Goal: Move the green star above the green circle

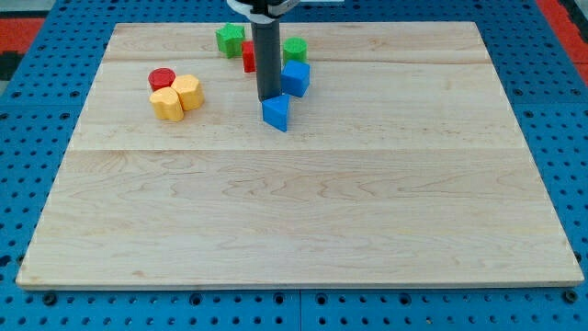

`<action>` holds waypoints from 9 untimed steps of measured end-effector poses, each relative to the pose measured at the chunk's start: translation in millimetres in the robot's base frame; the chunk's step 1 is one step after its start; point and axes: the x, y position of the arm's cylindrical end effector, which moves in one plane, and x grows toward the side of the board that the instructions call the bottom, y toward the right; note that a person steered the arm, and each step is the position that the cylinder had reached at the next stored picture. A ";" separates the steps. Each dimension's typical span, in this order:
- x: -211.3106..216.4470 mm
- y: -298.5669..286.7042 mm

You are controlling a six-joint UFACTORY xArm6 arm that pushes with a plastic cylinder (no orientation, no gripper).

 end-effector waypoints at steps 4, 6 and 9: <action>-96.9 -111.5; -103.6 -123.0; -127.6 -88.9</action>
